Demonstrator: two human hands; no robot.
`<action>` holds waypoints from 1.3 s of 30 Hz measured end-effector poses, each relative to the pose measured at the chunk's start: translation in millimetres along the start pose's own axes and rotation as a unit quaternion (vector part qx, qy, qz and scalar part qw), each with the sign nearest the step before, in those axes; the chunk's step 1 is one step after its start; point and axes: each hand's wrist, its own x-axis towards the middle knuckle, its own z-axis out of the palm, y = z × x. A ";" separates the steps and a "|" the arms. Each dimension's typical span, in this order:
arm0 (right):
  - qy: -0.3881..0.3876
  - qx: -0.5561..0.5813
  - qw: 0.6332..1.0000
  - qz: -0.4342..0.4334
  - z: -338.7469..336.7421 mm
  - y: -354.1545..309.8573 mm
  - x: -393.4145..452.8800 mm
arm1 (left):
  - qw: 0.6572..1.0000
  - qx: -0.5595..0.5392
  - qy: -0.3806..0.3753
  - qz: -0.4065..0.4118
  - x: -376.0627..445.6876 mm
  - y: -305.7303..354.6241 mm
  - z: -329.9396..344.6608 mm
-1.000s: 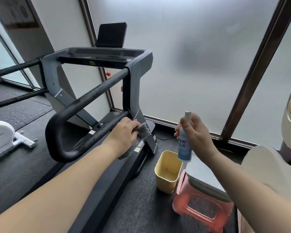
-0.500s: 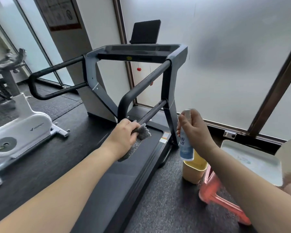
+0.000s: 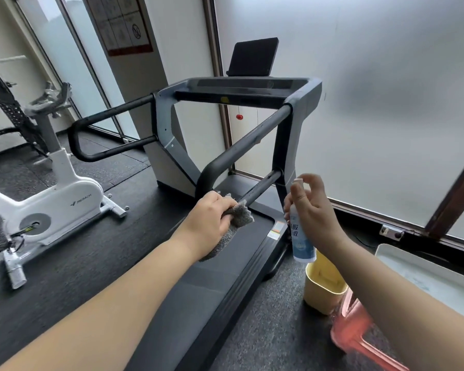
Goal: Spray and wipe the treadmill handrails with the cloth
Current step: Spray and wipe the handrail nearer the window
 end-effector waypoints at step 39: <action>-0.051 0.009 0.999 -0.002 -36.6 30.7 226.3 | 0.974 0.040 0.164 -0.154 222.9 -18.5 -75.4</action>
